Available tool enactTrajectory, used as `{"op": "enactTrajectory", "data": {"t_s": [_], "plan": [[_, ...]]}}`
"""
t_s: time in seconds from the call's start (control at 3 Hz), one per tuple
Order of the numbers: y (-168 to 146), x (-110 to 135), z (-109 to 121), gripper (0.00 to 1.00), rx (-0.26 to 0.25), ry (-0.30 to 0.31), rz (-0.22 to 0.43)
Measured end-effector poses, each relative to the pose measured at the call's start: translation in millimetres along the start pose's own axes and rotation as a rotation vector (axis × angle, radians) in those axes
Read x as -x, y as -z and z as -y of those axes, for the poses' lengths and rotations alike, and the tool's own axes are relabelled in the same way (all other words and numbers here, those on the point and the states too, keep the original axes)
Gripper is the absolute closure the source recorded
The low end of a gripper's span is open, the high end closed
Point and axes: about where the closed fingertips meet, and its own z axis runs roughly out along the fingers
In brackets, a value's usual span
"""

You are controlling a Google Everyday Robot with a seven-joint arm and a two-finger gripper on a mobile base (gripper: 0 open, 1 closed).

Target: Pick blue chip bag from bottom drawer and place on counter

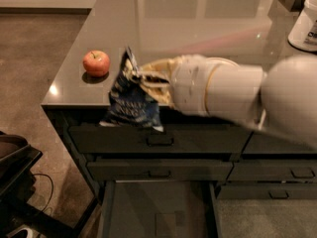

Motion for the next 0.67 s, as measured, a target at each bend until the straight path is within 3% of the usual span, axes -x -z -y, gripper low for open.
{"op": "enactTrajectory", "data": {"t_s": [0.33, 0.67], "plan": [[-28, 4, 31, 1.00, -0.005, -0.008, 0.098], [-68, 14, 52, 1.00, 0.010, 0.017, 0.135]]}}
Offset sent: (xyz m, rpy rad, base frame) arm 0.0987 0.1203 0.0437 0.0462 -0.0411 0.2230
